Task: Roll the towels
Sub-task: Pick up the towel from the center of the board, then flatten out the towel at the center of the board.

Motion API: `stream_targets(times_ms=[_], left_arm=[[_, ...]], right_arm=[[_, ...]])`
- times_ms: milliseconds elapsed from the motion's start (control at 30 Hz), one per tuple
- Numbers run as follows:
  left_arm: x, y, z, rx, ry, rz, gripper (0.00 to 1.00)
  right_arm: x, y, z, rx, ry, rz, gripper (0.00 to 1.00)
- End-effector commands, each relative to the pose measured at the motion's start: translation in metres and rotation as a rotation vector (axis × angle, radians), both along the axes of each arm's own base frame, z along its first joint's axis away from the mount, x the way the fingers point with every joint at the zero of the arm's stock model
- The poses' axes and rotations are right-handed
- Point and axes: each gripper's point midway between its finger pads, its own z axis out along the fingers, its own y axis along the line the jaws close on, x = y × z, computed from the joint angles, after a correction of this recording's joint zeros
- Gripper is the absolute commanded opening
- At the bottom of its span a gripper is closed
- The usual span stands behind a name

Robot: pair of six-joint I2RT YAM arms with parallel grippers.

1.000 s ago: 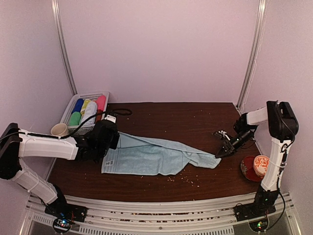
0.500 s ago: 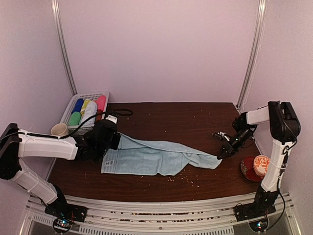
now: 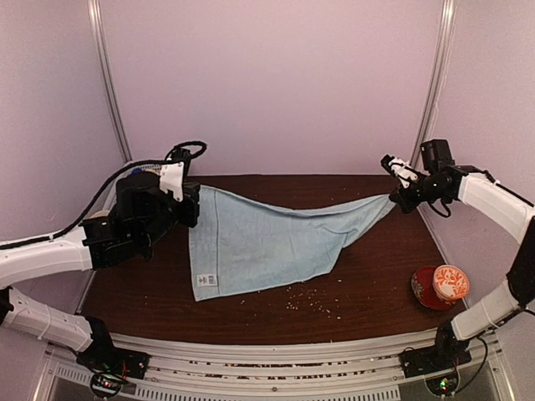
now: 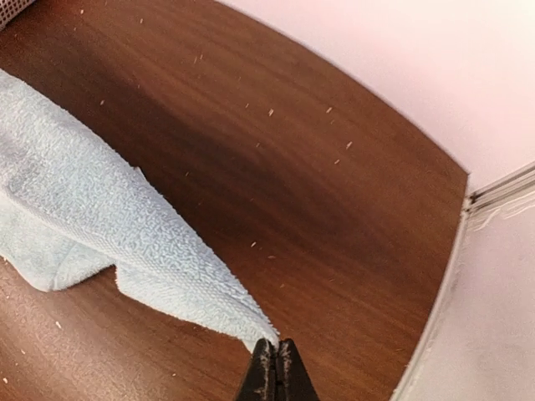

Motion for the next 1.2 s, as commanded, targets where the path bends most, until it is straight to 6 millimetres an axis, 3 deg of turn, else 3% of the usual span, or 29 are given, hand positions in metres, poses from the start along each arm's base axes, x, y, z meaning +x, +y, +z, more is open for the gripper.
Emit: stream_targets(times_ms=[0, 233, 400, 500, 600, 667, 767, 900, 933, 1000, 1067, 1167], left_arm=[[-0.019, -0.009, 0.051, -0.049, -0.122, -0.091, 0.0], [-0.054, -0.006, 0.077, -0.086, -0.232, -0.198, 0.0], [-0.084, 0.003, 0.095, -0.131, -0.303, -0.254, 0.0], [-0.089, 0.016, 0.1, -0.158, -0.306, -0.228, 0.0], [-0.077, 0.02, 0.095, -0.144, -0.25, -0.146, 0.0], [-0.057, 0.022, 0.078, -0.103, -0.181, -0.035, 0.0], [-0.014, 0.013, 0.041, -0.054, -0.051, 0.011, 0.0], [0.049, 0.001, -0.017, -0.035, 0.071, 0.0, 0.0], [0.061, 0.001, -0.02, -0.027, 0.076, 0.011, 0.0], [0.097, -0.008, -0.06, 0.05, 0.151, 0.023, 0.0], [0.127, -0.016, -0.083, 0.09, 0.191, 0.024, 0.0], [0.166, -0.029, -0.102, 0.155, 0.175, 0.028, 0.0]], right_arm=[[-0.006, -0.013, 0.063, -0.089, -0.261, -0.054, 0.0], [-0.069, 0.0, 0.119, -0.166, -0.454, 0.154, 0.0], [-0.122, 0.006, 0.179, -0.16, -0.638, 0.233, 0.0], [-0.136, 0.005, 0.194, -0.153, -0.659, 0.238, 0.0], [-0.115, -0.005, 0.183, -0.154, -0.606, 0.149, 0.0], [-0.088, -0.013, 0.159, -0.164, -0.527, 0.075, 0.0], [-0.038, -0.026, 0.108, -0.23, -0.385, -0.018, 0.0], [0.016, -0.037, 0.056, -0.306, -0.284, -0.089, 0.0], [0.029, -0.039, 0.045, -0.326, -0.264, -0.1, 0.0], [0.056, -0.04, 0.02, -0.365, -0.206, -0.097, 0.0], [0.083, -0.041, -0.004, -0.397, -0.146, -0.1, 0.0], [0.122, -0.043, -0.032, -0.432, -0.105, -0.121, 0.0]])
